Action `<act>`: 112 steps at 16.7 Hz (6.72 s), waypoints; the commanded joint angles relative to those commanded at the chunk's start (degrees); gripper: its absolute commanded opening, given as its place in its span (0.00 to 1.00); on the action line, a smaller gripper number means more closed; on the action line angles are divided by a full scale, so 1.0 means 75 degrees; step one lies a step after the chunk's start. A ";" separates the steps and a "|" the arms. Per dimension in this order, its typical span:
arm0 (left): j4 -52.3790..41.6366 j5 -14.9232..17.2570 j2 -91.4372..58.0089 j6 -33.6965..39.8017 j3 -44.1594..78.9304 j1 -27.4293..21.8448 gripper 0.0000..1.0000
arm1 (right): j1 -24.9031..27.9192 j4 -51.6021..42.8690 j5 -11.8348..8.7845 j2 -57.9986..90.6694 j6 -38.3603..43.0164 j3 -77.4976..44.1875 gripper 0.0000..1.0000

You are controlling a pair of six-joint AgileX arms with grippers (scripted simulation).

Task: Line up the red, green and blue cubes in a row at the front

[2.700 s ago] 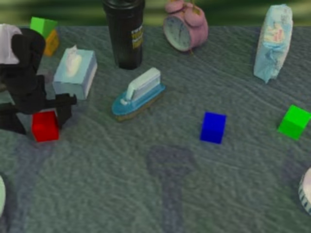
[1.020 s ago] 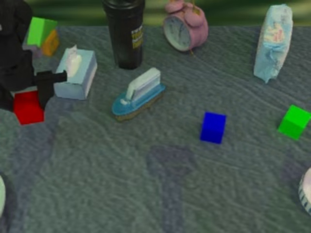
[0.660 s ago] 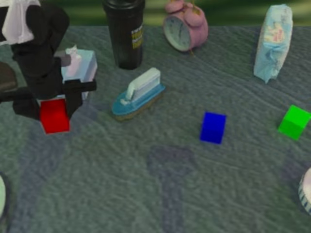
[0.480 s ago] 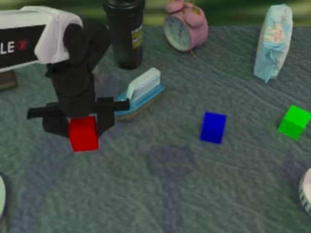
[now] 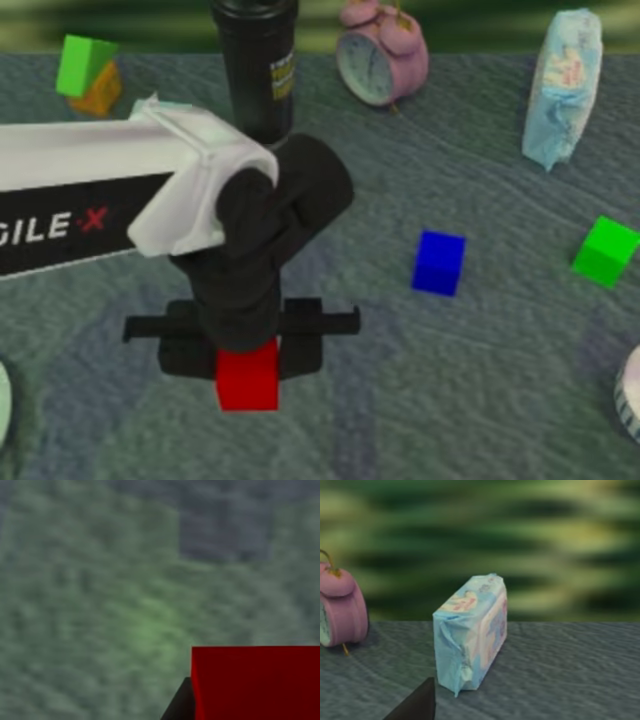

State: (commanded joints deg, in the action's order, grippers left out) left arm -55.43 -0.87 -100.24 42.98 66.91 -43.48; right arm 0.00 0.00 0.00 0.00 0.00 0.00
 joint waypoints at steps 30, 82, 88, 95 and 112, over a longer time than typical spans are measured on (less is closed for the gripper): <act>0.2132 0.0003 -0.0923 0.0004 -0.1208 -0.0019 0.90 | 0.0000 0.0000 0.0000 0.0000 0.0000 0.0000 1.00; 0.7155 0.0088 1.3074 -0.5416 -0.8811 0.5848 1.00 | 0.0558 -0.8192 0.0027 1.5981 -0.6407 -1.2407 1.00; 0.7391 0.0117 1.3366 -0.5730 -0.8922 0.5950 1.00 | 0.0575 -0.8384 0.0020 1.6388 -0.6580 -1.2773 1.00; 0.7391 0.0117 1.3366 -0.5730 -0.8922 0.5950 1.00 | 0.0572 -0.7186 0.0024 1.6850 -0.6569 -1.2078 1.00; 0.7391 0.0117 1.3366 -0.5730 -0.8922 0.5950 1.00 | 0.0584 -0.6359 0.0028 1.7248 -0.6560 -1.1607 0.32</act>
State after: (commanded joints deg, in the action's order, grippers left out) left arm 0.00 0.00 0.00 0.00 0.00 1.15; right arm 4.38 -47.69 0.21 129.36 -49.20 -87.06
